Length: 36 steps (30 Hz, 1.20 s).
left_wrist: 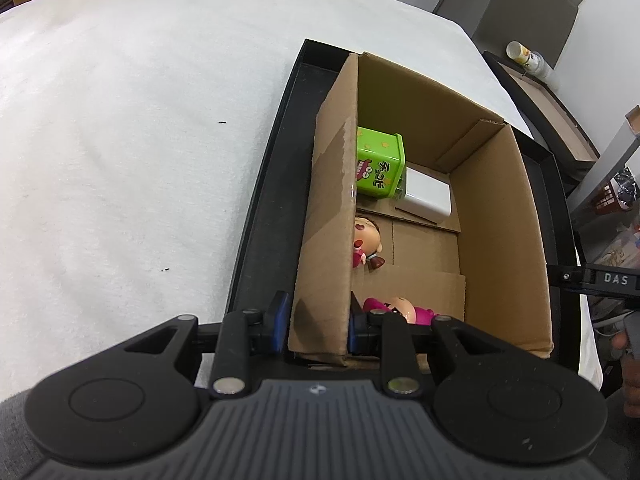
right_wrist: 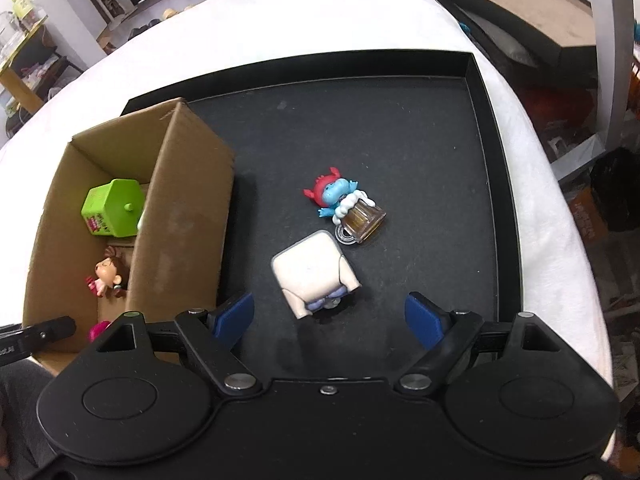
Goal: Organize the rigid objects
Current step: 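Lower the right gripper onto the white cube figure and close on it, then carry the white cube figure with the right gripper over the box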
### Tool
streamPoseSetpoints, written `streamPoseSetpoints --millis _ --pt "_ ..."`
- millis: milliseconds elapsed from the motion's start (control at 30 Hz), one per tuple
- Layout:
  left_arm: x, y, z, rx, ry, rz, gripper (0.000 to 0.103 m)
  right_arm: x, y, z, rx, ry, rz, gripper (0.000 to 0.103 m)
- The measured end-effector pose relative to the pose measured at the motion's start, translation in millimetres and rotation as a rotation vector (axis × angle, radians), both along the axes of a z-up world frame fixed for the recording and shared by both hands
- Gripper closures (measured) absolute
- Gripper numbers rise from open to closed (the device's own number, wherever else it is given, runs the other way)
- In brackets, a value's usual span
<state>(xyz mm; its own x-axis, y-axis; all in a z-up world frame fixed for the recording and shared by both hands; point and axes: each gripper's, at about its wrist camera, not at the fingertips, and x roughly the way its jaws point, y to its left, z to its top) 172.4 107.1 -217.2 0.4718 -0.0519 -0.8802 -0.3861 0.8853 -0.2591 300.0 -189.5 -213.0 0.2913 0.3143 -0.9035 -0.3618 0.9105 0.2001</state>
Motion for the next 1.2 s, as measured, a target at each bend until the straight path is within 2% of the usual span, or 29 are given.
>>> streamPoseSetpoints --millis 233,433,533,567,600,633,1200 --pt "5 -4 -2 0.026 0.023 -0.011 0.077 4 1 -15 -0.016 -0.013 -0.013 0.025" --pt "6 -7 -2 0.036 0.026 -0.003 0.077 8 -1 -17 0.009 -0.036 -0.017 0.029" --pt "7 -9 -2 0.041 0.028 -0.003 0.077 9 -5 -17 0.031 -0.049 -0.025 0.036" --pt "7 -9 -1 0.043 0.028 -0.003 0.077 10 -6 -17 0.041 -0.051 -0.025 0.043" --pt "7 -9 -1 0.045 0.028 -0.004 0.077 9 -7 -16 0.054 -0.051 -0.021 0.055" --pt "7 -10 -1 0.047 0.027 -0.004 0.077 9 -7 -15 0.061 -0.05 -0.015 0.057" --pt "2 -10 5 0.048 0.007 -0.009 0.077 -4 2 0 -0.001 -0.034 0.041 0.06"
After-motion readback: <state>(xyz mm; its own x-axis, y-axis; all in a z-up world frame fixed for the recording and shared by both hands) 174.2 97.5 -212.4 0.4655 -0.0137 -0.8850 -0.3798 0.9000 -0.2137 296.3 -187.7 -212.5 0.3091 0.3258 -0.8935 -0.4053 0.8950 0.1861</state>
